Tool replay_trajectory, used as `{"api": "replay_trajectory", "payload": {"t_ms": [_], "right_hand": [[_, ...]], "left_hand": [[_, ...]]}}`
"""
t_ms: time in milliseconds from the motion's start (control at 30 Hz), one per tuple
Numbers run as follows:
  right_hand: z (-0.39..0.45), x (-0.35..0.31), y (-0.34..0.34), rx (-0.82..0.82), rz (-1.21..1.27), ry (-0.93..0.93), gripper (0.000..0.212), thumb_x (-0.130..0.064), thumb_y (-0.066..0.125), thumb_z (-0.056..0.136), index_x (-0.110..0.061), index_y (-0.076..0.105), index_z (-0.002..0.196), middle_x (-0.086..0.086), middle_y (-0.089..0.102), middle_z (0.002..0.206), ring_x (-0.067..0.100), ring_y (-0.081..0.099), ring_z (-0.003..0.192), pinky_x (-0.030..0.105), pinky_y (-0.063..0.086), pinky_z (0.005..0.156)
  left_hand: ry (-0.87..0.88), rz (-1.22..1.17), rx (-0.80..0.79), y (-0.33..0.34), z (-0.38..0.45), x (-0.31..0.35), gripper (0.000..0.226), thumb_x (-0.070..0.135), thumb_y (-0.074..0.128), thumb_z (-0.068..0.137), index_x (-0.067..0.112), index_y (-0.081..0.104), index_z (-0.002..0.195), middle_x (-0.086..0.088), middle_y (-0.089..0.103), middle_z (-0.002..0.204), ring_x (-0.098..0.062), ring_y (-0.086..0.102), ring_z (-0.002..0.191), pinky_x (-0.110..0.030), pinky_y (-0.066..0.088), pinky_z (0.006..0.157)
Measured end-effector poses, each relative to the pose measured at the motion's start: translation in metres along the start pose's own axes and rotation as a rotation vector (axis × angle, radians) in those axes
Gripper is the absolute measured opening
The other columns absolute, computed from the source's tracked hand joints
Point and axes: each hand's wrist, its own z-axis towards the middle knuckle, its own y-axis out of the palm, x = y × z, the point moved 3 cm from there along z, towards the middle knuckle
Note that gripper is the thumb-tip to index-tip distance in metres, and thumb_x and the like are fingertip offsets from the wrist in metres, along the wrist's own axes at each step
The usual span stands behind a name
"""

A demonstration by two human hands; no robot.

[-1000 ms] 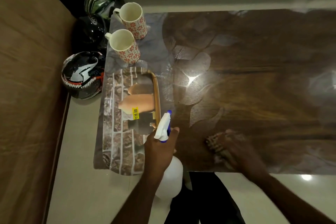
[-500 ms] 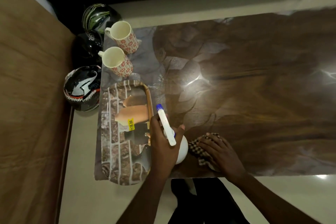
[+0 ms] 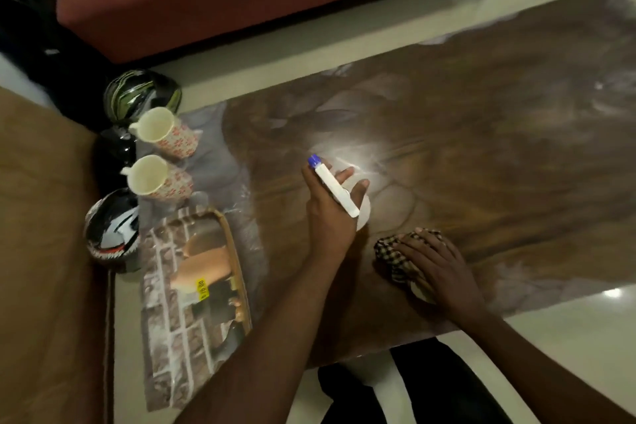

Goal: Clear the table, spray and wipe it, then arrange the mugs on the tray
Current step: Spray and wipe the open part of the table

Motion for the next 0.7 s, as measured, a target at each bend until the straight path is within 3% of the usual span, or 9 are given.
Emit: {"api": "replay_trajectory", "payload": {"t_ms": [67, 200, 333, 400, 467, 567, 633, 700], "right_hand": [[-0.012, 0.033, -0.010, 0.043, -0.006, 0.065, 0.058, -0.038, 0.045, 0.077, -0.020, 0.049, 0.132, 0.004, 0.057, 0.134, 0.023, 0.036, 0.132, 0.041, 0.026, 0.107], [-0.035, 0.113, -0.037, 0.144, 0.016, 0.207, 0.048, -0.029, 0.042, 0.085, -0.016, 0.052, 0.130, 0.007, 0.059, 0.131, 0.024, 0.036, 0.130, 0.042, 0.027, 0.104], [-0.052, 0.187, -0.070, 0.183, 0.017, 0.346, 0.047, -0.027, 0.039, 0.088, -0.012, 0.055, 0.130, 0.008, 0.056, 0.134, 0.027, 0.041, 0.133, 0.041, 0.023, 0.108], [-0.053, 0.220, -0.084, 0.193, 0.013, 0.392, 0.047, -0.027, 0.038, 0.089, -0.012, 0.054, 0.131, 0.008, 0.054, 0.136, 0.030, 0.042, 0.132, 0.041, 0.024, 0.108], [-0.054, 0.252, -0.095, 0.210, 0.013, 0.438, 0.047, -0.027, 0.037, 0.091, -0.013, 0.053, 0.132, 0.006, 0.053, 0.138, 0.030, 0.042, 0.132, 0.044, 0.028, 0.108], [-0.055, 0.289, -0.104, 0.230, 0.008, 0.517, 0.044, -0.025, 0.046, 0.091, -0.018, 0.052, 0.134, 0.001, 0.051, 0.140, 0.027, 0.040, 0.135, 0.044, 0.035, 0.107], [-0.055, 0.308, -0.105, 0.230, 0.045, 0.546, 0.042, -0.022, 0.052, 0.092, -0.019, 0.052, 0.133, 0.001, 0.051, 0.140, 0.026, 0.038, 0.136, 0.045, 0.035, 0.108], [-0.057, 0.318, -0.100, 0.209, 0.084, 0.538, 0.040, -0.024, 0.053, 0.093, -0.020, 0.052, 0.133, 0.000, 0.050, 0.141, 0.025, 0.036, 0.137, 0.047, 0.034, 0.109]], "left_hand": [[0.032, 0.009, -0.053, 0.047, 0.011, 0.017, 0.066, 0.021, 0.075, 0.084, 0.001, 0.033, 0.129, 0.029, 0.056, 0.103, -0.018, 0.070, 0.105, -0.028, 0.053, 0.089], [0.077, 0.013, -0.159, 0.159, 0.020, 0.057, 0.070, 0.026, 0.075, 0.084, 0.000, 0.032, 0.133, 0.002, 0.073, 0.110, -0.010, 0.068, 0.095, 0.000, 0.042, 0.074], [0.105, -0.018, -0.281, 0.264, 0.018, 0.097, 0.071, 0.024, 0.074, 0.085, -0.003, 0.031, 0.135, -0.003, 0.074, 0.111, -0.008, 0.067, 0.093, 0.002, 0.039, 0.072], [0.110, -0.021, -0.314, 0.304, 0.019, 0.114, 0.073, 0.023, 0.074, 0.085, -0.003, 0.030, 0.137, -0.004, 0.072, 0.114, -0.011, 0.070, 0.094, -0.004, 0.042, 0.074], [0.140, -0.029, -0.353, 0.344, 0.017, 0.133, 0.070, 0.018, 0.075, 0.084, -0.004, 0.032, 0.134, 0.000, 0.071, 0.111, -0.012, 0.071, 0.095, -0.005, 0.046, 0.074], [0.226, -0.070, -0.395, 0.389, 0.011, 0.152, 0.071, 0.011, 0.075, 0.082, -0.008, 0.031, 0.134, 0.030, 0.051, 0.102, -0.018, 0.072, 0.096, -0.019, 0.054, 0.078], [0.253, -0.090, -0.408, 0.411, 0.008, 0.159, 0.070, 0.012, 0.076, 0.082, -0.005, 0.032, 0.133, 0.036, 0.045, 0.099, -0.017, 0.071, 0.097, -0.014, 0.053, 0.076], [0.281, -0.109, -0.418, 0.428, 0.006, 0.163, 0.067, 0.015, 0.078, 0.081, -0.002, 0.035, 0.129, 0.037, 0.044, 0.100, -0.018, 0.072, 0.099, -0.022, 0.057, 0.079]]}}
